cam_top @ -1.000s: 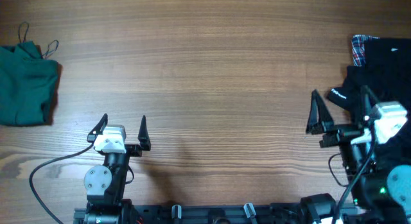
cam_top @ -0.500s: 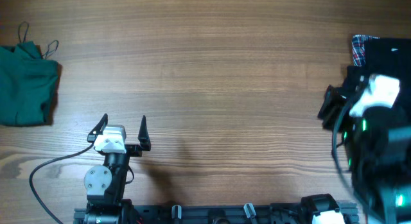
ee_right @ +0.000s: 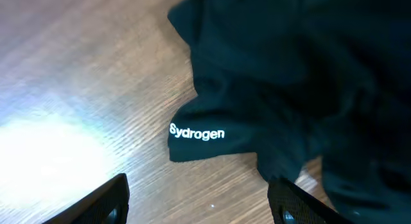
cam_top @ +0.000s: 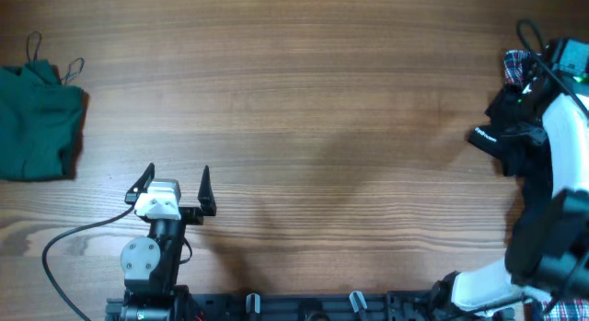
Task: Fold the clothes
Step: 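Reach the right gripper to the black shirt on the right pile and grasp it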
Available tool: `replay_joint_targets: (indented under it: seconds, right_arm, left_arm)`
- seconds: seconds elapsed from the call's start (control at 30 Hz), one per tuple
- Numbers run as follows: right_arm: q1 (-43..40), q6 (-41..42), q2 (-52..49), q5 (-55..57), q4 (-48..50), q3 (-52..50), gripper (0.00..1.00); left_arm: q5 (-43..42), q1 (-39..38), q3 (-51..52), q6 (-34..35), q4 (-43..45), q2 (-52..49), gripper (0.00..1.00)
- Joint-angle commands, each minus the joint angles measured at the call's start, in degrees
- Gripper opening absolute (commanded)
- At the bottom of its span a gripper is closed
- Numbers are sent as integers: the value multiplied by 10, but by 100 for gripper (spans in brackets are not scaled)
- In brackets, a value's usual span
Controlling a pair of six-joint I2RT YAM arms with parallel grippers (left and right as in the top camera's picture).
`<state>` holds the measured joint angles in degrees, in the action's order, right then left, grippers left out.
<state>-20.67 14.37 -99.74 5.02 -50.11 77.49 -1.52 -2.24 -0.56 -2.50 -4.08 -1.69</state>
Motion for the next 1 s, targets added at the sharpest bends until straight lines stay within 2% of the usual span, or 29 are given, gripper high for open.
replay_joint_targets:
  seconds: [0.0,0.3,0.47,0.53,0.6,0.67,0.7,0.8,0.97]
  right_arm:
    - [2,33,-56,-12,16,9,67]
    - [2,55,-169,-12,69,8,66]
    - [2,69,-199,-18,91,-8,68]
    - [2,68,-199,-31,93,-12,52]
    - [2,66,-195,-48,89,-10,25]
    - [2,66,-190,-51,71,2,14]
    - [2,66,-179,-51,59,12,4]
    - [2,65,-135,-51,45,22,4]
    - [2,-6,38,-49,-4,89,4]
  left_arm:
    - [1,-3,2,0,-3,2,100]
    - [1,-3,2,0,-3,2,100]
    - [1,-3,2,0,-3,2,100]
    - [1,-3,2,0,-3,2,100]
    - [1,-3,2,0,-3,2,100]
    - [1,-3,2,0,-3,2,100]
    - [1,-3,2,0,-3,2,100]
    - [1,-3,2,0,-3,2,100]
    - [1,-3,2,0,-3,2,100]
